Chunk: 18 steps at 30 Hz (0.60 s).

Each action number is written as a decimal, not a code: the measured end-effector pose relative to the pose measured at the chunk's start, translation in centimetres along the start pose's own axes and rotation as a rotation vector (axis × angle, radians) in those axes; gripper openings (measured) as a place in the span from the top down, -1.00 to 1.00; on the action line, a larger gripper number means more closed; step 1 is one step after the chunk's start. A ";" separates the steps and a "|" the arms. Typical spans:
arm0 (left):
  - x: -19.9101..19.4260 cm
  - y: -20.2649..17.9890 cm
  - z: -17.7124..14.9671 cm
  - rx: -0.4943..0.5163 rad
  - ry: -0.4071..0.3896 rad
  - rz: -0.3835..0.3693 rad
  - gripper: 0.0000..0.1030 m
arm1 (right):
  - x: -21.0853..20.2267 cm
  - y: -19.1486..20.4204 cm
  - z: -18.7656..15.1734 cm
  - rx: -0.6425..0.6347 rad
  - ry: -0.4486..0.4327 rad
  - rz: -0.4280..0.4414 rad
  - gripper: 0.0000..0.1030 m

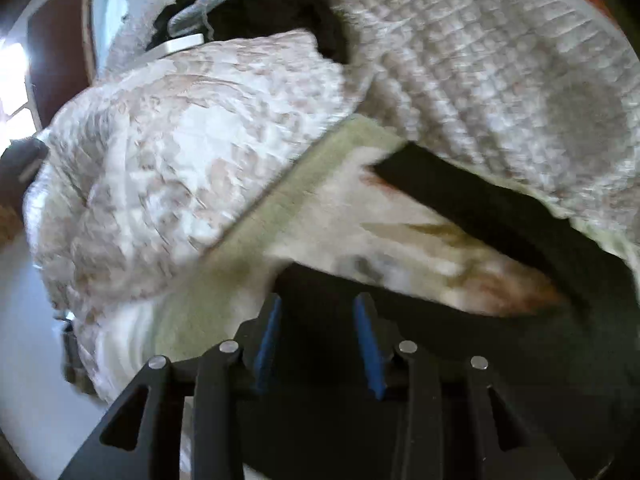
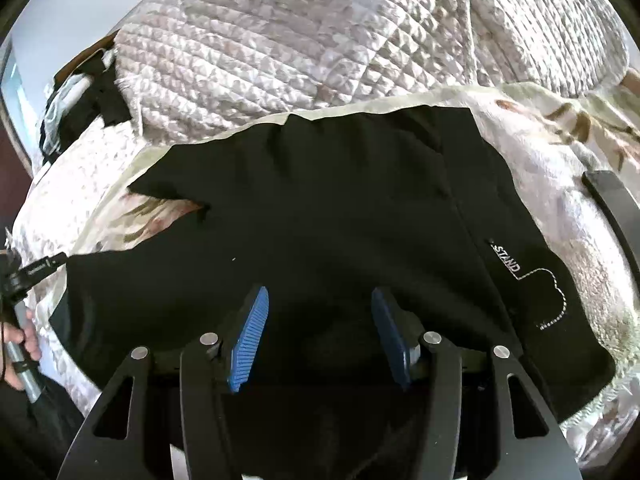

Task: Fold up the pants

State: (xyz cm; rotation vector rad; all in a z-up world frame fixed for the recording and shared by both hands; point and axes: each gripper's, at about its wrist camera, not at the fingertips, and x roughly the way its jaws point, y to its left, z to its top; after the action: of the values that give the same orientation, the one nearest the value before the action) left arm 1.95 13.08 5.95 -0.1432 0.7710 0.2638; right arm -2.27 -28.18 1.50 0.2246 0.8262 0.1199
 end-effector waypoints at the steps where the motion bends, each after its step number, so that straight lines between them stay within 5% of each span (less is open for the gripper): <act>1: -0.7 -0.3 -0.9 0.012 0.006 -0.031 0.20 | -0.3 0.1 -0.3 -0.008 0.001 -0.012 -0.06; 4: -1.1 -1.6 -3.4 0.057 0.059 -0.086 0.20 | -0.8 -0.2 -1.3 -0.026 0.016 -0.055 -0.06; 7: 0.3 -2.4 -5.4 0.090 0.158 -0.047 0.20 | 0.3 -1.0 -2.3 -0.028 0.110 -0.120 -0.06; 18: -5.8 -7.7 -3.3 0.171 0.033 -0.157 0.20 | -3.8 -0.9 -1.1 -0.012 0.027 -0.049 -0.06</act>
State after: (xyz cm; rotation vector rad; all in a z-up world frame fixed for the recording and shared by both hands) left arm -2.03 3.89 8.00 -0.0461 0.8075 0.0464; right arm -5.60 -29.66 3.28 0.1918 0.8568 0.0824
